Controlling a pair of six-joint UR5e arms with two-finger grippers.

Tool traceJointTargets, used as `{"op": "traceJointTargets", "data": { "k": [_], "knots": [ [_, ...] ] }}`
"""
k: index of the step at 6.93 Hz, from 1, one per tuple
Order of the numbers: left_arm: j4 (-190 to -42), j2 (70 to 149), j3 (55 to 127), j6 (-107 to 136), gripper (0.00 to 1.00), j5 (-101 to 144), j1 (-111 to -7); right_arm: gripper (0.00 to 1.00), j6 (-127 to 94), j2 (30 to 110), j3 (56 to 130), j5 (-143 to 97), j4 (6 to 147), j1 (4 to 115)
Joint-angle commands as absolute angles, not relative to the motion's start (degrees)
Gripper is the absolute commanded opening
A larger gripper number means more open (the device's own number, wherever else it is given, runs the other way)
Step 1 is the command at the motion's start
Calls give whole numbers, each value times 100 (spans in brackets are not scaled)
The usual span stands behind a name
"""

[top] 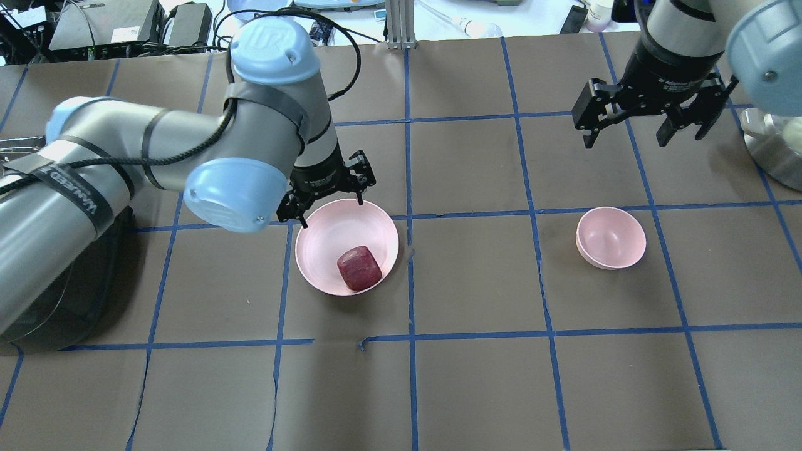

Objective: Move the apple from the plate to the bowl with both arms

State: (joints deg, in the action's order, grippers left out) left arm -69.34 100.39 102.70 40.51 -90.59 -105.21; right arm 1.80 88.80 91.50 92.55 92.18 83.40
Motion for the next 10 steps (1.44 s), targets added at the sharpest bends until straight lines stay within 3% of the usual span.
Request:
{"op": "traceJointTargets", "data": {
  "k": [1,3,5,6,8,9,10],
  "knots": [
    [-5997,10291,11036,4490,100,-9009,-10608,100,733,8317,9193,9264,9431,7456],
    [-5915,10528,11144,4544,99,-8678,-10679,100,1723,8008,9753,9185,10094,7366],
    [-5933,10678,11214,4509,90,-8639,-10696,100,1802,7858,10508,9237,10955,7365],
    [-5933,10696,11215,4509,73,-8657,-10696,100,1793,7762,10825,9202,11421,7365],
    [-5889,10679,11171,4430,24,-8666,-10696,100,1828,7489,11362,9167,12081,7130],
    [-5723,10653,11066,4438,11,-8666,-10688,100,1915,7445,11469,9106,12128,7006],
    [-5739,10583,10848,4447,8,-8657,-10688,92,1916,7410,11505,8923,12129,6996]
  ]
}}
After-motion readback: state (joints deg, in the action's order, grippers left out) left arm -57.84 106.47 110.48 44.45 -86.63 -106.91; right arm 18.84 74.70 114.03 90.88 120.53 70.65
